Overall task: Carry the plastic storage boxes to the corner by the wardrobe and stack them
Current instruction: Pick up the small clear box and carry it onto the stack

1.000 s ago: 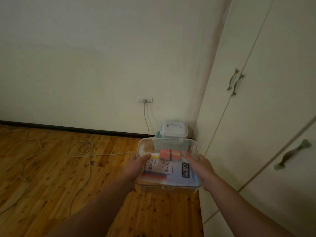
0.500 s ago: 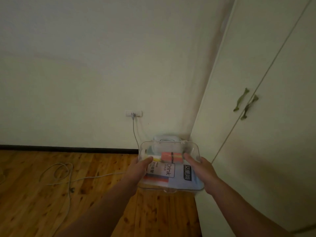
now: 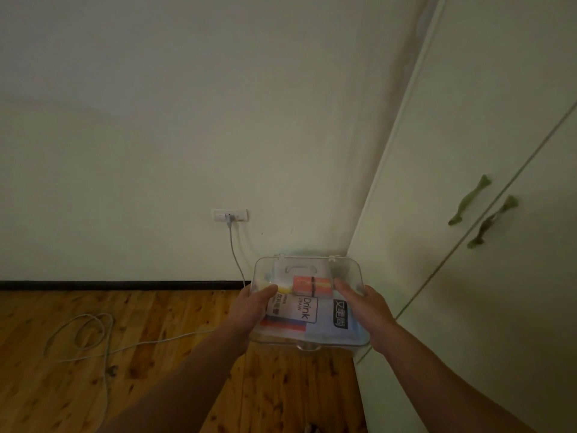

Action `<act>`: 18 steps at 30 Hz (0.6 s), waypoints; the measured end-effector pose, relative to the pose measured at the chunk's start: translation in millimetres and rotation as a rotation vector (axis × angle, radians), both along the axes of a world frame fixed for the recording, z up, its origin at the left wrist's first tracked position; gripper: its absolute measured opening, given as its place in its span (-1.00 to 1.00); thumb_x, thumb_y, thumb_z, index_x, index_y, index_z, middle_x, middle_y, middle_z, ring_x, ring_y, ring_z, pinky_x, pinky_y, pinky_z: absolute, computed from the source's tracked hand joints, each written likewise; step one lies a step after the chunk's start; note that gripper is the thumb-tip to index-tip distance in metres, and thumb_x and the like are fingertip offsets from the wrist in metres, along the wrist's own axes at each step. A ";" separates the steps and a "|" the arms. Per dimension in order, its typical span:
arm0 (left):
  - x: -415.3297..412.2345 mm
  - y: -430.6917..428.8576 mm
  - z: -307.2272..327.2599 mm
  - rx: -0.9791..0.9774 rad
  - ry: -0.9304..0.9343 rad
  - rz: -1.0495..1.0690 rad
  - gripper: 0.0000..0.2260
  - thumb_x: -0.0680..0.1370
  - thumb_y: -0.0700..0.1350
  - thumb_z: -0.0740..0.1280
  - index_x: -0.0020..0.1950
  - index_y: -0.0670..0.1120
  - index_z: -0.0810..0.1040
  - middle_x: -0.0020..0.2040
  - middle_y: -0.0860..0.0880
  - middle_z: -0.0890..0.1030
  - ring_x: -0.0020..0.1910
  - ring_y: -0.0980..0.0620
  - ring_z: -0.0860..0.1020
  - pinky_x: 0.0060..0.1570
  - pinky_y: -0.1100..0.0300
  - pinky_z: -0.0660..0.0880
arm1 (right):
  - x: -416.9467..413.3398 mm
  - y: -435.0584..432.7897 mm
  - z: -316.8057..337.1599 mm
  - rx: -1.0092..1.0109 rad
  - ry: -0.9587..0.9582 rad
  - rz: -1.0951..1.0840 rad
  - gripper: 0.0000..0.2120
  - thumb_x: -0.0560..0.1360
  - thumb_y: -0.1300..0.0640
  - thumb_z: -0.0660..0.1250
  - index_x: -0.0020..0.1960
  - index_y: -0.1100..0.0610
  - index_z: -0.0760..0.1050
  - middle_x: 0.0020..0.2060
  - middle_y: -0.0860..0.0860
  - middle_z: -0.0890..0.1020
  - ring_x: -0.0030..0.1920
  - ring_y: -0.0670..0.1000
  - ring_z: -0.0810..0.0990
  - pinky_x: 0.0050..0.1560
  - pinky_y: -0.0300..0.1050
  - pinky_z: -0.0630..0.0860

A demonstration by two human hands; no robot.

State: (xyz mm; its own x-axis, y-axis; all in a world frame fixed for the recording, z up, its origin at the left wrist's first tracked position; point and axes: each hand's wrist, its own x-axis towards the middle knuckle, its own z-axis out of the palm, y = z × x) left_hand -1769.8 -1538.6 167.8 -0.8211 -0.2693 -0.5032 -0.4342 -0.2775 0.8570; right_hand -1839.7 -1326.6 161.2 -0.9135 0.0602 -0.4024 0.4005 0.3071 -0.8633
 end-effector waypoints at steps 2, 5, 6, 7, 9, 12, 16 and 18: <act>-23.1 1.7 -2.8 -0.002 -0.011 0.019 -0.81 0.56 -0.04 0.35 0.15 0.00 0.47 -0.06 -0.04 0.65 -0.14 0.01 0.62 -0.37 0.19 0.50 | -24.3 1.1 -4.2 -0.011 0.001 0.011 -0.32 0.39 -0.24 0.42 0.36 0.12 0.42 -0.29 -0.17 0.48 -0.28 -0.19 0.48 -0.37 -0.26 0.38; -60.9 7.1 -8.1 -0.049 -0.036 0.044 -0.84 0.55 -0.01 0.36 0.10 0.04 0.46 -0.09 0.00 0.63 -0.17 0.04 0.60 -0.39 0.20 0.48 | -63.2 4.2 -9.1 -0.018 -0.028 0.045 -0.32 0.36 -0.27 0.42 0.34 0.09 0.43 -0.20 -0.08 0.54 -0.22 -0.12 0.53 -0.31 -0.22 0.44; -76.0 9.9 -9.5 -0.057 -0.046 0.051 -0.82 0.55 -0.01 0.36 0.12 0.03 0.46 -0.08 0.00 0.63 -0.16 0.04 0.60 -0.38 0.20 0.48 | -79.6 6.2 -12.8 -0.027 -0.046 0.059 -0.35 0.35 -0.29 0.42 0.30 0.06 0.46 -0.18 -0.07 0.58 -0.19 -0.09 0.57 -0.27 -0.19 0.48; -86.8 11.6 -11.4 -0.060 -0.057 0.054 -0.80 0.55 -0.02 0.36 0.14 0.02 0.46 -0.07 -0.01 0.63 -0.16 0.03 0.60 -0.41 0.20 0.50 | -90.6 7.3 -14.4 -0.021 -0.059 0.069 -0.39 0.34 -0.31 0.42 0.25 0.03 0.48 -0.15 -0.05 0.62 -0.15 -0.05 0.60 -0.22 -0.16 0.53; -107.9 14.5 -13.7 -0.043 -0.064 0.071 -0.76 0.54 -0.03 0.36 0.19 0.01 0.47 -0.06 -0.05 0.65 -0.17 0.01 0.64 -0.47 0.22 0.53 | -114.9 10.2 -16.8 -0.003 -0.069 0.090 -0.49 0.33 -0.33 0.41 0.12 -0.03 0.47 -0.13 -0.03 0.64 -0.14 -0.03 0.61 -0.19 -0.12 0.55; -137.7 18.8 -18.4 -0.040 -0.071 0.082 -0.68 0.54 -0.03 0.36 0.27 -0.01 0.45 -0.01 -0.07 0.65 -0.11 -0.04 0.64 -0.35 0.13 0.58 | -149.0 14.2 -20.8 -0.015 -0.051 0.114 -0.59 0.35 -0.31 0.40 0.02 -0.11 0.39 -0.23 -0.15 0.56 -0.22 -0.15 0.54 -0.31 -0.20 0.44; -166.5 23.4 -24.7 -0.042 -0.087 0.109 -0.66 0.54 -0.03 0.37 0.29 -0.03 0.45 -0.01 -0.06 0.64 -0.09 -0.03 0.63 -0.32 0.14 0.54 | -180.4 17.4 -28.4 0.019 -0.060 0.144 -0.52 0.37 -0.31 0.38 0.14 -0.05 0.47 -0.04 0.01 0.64 -0.04 0.04 0.62 0.00 -0.02 0.57; -180.2 22.9 -28.4 -0.042 -0.093 0.109 -0.64 0.54 -0.04 0.37 0.31 -0.05 0.46 0.02 -0.08 0.65 -0.07 -0.05 0.64 -0.30 0.12 0.57 | -195.2 17.6 -32.8 0.036 -0.067 0.140 -0.44 0.37 -0.33 0.37 0.22 0.00 0.49 0.06 0.06 0.64 0.07 0.10 0.61 0.13 0.06 0.55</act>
State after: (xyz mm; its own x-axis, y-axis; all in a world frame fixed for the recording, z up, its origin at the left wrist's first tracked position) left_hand -1950.0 -1515.7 139.3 -0.7361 -0.3766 -0.5625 -0.4816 -0.2925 0.8261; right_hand -2034.9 -1309.0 128.3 -0.8852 -0.0506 -0.4624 0.4076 0.3946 -0.8235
